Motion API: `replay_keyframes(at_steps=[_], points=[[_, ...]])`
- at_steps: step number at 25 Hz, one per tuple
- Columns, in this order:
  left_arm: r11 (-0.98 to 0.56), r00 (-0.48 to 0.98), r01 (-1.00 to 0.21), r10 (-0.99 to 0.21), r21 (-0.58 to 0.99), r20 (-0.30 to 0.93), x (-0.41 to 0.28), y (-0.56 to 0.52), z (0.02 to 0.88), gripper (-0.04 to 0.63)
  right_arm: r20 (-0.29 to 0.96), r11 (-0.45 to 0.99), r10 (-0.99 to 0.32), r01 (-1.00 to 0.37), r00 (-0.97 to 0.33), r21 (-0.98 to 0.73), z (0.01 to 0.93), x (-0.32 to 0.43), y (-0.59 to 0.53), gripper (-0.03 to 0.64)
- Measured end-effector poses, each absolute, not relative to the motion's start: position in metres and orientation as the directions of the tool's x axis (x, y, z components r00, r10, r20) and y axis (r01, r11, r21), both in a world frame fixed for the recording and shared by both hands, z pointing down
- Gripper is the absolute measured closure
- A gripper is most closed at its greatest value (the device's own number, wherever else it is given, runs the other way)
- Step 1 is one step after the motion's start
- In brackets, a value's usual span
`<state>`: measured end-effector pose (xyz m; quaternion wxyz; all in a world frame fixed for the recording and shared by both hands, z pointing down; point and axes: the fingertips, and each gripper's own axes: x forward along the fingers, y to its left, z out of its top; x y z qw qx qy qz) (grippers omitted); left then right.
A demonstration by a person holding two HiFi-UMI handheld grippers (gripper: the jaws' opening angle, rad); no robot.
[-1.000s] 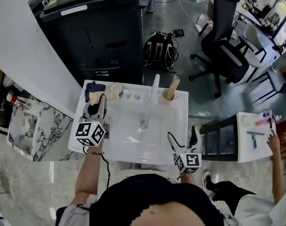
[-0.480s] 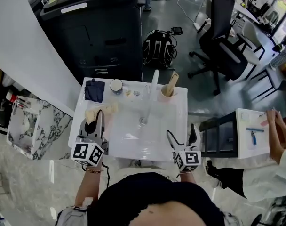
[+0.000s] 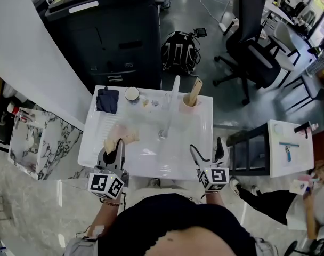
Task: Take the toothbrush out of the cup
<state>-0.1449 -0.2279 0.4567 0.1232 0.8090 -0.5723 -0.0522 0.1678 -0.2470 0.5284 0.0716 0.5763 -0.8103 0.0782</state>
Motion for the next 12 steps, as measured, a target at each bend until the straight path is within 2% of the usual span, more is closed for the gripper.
replay_keyframes(at_steps=[12], points=[[-0.305,0.346,-0.913,-0.931,0.270,0.119,-0.133,-0.214,0.485,0.563,0.197,0.351,-0.915,-0.935,-0.353,-0.045,0.525,0.164,-0.265,0.110]])
